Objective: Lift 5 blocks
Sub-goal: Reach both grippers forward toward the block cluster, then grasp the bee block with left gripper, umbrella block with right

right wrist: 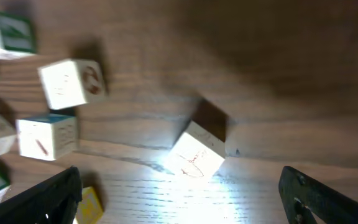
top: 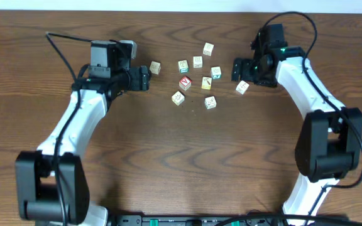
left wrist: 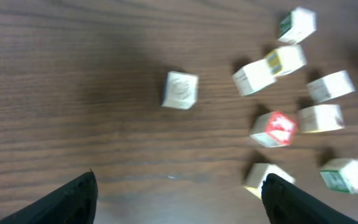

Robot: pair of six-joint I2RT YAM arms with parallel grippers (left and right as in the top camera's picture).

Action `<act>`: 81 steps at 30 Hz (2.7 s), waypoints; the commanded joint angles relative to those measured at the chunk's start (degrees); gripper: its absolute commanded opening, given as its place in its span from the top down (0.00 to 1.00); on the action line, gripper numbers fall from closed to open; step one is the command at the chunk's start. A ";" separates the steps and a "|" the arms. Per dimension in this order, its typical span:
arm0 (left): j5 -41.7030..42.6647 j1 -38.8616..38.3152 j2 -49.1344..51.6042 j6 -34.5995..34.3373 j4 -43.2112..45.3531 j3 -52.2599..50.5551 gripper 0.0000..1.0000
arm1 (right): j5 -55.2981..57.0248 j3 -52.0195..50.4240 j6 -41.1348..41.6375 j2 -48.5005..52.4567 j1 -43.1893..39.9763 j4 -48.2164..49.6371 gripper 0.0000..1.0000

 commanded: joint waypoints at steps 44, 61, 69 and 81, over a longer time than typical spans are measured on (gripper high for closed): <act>-7.52 -3.17 20.94 8.22 3.52 13.92 0.14 | 7.10 0.92 22.43 6.34 1.68 1.14 0.43; -7.87 -3.58 20.96 10.56 4.74 13.94 0.14 | 7.80 0.90 22.64 8.72 4.90 0.55 0.65; -7.85 -3.80 20.96 10.51 9.11 13.97 0.14 | 8.04 0.90 22.38 10.45 4.90 1.01 0.80; -7.87 -6.86 25.99 10.51 11.89 14.67 0.19 | 8.04 0.90 18.73 10.45 4.90 1.75 0.88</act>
